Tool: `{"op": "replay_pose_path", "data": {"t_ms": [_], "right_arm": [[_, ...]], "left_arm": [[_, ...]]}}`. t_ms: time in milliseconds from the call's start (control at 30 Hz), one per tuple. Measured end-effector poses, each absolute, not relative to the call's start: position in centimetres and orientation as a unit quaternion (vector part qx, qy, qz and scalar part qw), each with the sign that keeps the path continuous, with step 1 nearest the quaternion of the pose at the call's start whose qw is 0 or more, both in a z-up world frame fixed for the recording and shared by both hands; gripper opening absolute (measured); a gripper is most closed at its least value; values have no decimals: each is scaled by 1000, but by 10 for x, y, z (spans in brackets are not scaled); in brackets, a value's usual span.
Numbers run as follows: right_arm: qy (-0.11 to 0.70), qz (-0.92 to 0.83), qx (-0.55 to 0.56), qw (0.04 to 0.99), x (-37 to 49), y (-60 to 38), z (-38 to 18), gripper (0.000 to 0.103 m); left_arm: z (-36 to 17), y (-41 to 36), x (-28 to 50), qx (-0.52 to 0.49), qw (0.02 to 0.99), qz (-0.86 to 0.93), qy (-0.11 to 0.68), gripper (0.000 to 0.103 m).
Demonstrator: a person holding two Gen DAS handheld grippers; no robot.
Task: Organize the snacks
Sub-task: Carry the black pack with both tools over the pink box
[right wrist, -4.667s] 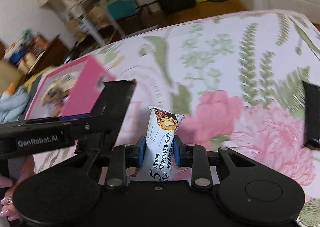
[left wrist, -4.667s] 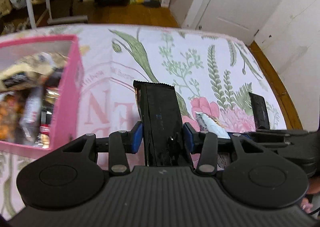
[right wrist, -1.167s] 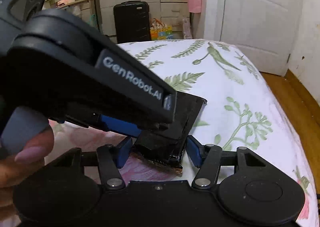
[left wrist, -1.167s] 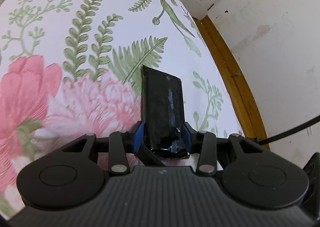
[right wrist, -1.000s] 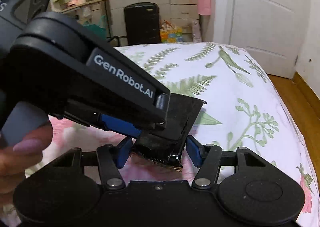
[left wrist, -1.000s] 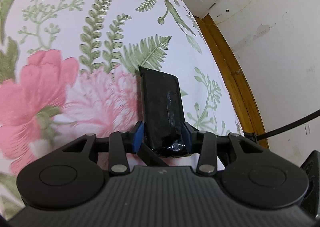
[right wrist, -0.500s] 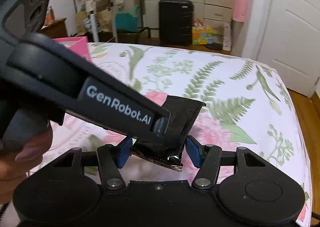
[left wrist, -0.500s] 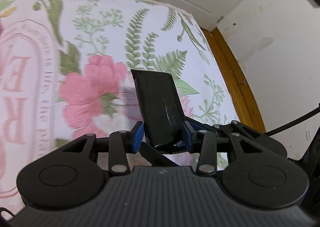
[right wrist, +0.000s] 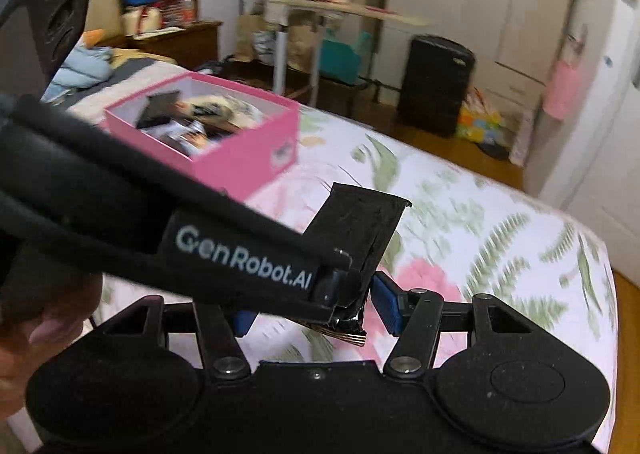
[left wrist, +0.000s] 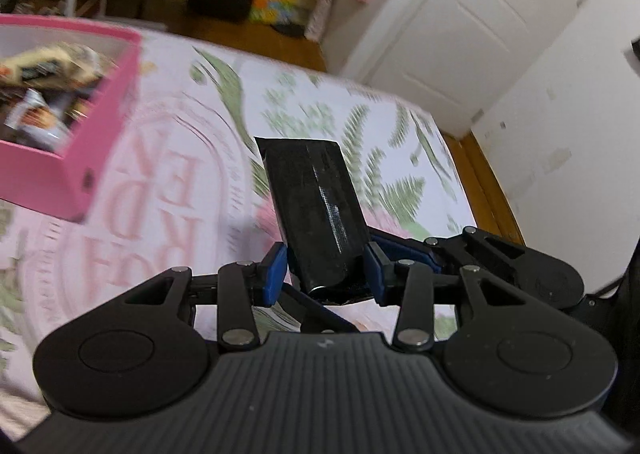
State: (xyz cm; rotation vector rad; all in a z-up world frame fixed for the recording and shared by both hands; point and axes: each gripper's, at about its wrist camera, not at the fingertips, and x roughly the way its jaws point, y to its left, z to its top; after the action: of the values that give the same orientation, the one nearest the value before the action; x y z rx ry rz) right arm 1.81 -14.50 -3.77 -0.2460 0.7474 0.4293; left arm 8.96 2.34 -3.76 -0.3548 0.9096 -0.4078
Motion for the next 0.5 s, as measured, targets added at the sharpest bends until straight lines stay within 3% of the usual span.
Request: {"op": "replay_pose_path", "data": {"t_ms": [500], "right_arm": [[318,364,-182,856,89,-31,0,63]], "left_arm": [[-1,150,131,-199,900,-55,384,42]]}}
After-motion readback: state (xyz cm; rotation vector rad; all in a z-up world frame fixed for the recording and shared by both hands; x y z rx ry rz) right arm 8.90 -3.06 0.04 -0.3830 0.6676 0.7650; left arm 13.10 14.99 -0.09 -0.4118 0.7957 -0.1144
